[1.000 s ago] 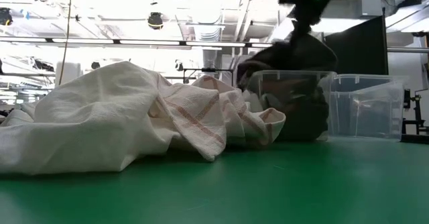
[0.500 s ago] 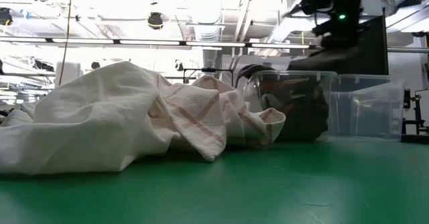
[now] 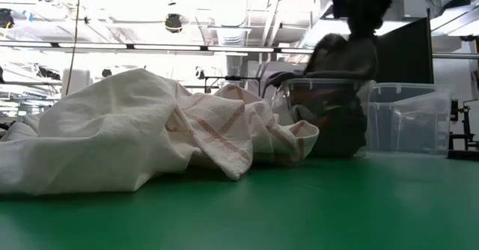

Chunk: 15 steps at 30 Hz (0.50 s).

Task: Sort towels by color in basket
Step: Put the dark gray towel into the left transparent bin

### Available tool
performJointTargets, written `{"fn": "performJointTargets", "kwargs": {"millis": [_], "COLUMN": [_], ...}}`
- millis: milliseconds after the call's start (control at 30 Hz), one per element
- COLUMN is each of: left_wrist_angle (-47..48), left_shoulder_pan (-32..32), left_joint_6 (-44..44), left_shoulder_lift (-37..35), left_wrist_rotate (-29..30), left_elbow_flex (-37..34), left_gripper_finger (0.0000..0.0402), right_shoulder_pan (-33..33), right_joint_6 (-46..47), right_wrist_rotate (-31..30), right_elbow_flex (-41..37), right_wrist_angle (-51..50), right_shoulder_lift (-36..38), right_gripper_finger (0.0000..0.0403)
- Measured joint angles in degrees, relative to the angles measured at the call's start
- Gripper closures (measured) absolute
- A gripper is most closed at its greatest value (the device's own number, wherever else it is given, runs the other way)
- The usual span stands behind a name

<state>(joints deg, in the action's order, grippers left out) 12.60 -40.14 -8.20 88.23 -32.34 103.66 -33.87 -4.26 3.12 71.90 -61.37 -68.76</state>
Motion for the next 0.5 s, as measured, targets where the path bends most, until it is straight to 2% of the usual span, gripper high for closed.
{"fn": "performJointTargets", "kwargs": {"millis": [100,267,400,500], "left_wrist_angle": [-0.1,0.0,0.0,0.0], "left_shoulder_pan": [0.0,0.0,0.0,0.2], "left_joint_6": [-0.2,-0.6,-0.9,-1.5], "left_shoulder_lift": [0.0,0.0,0.0,0.0], "left_wrist_rotate": [0.0,0.0,0.0,0.0], "left_elbow_flex": [0.0,0.0,0.0,0.0], "left_gripper_finger": [0.0178,0.0178,0.0178,0.0178], "right_shoulder_pan": [1.0,-1.3,-2.3,-2.2], "right_joint_6": [-0.1,1.6,3.2,-0.1], "right_wrist_rotate": [1.6,1.1,-5.3,-9.0], "right_elbow_flex": [0.0,0.0,0.0,0.0], "right_wrist_angle": [1.3,2.6,8.4,14.9], "right_shoulder_lift": [-2.1,-6.7,-11.6,-14.9], "right_gripper_finger": [0.0382,0.0382,0.0382,0.0382]}}
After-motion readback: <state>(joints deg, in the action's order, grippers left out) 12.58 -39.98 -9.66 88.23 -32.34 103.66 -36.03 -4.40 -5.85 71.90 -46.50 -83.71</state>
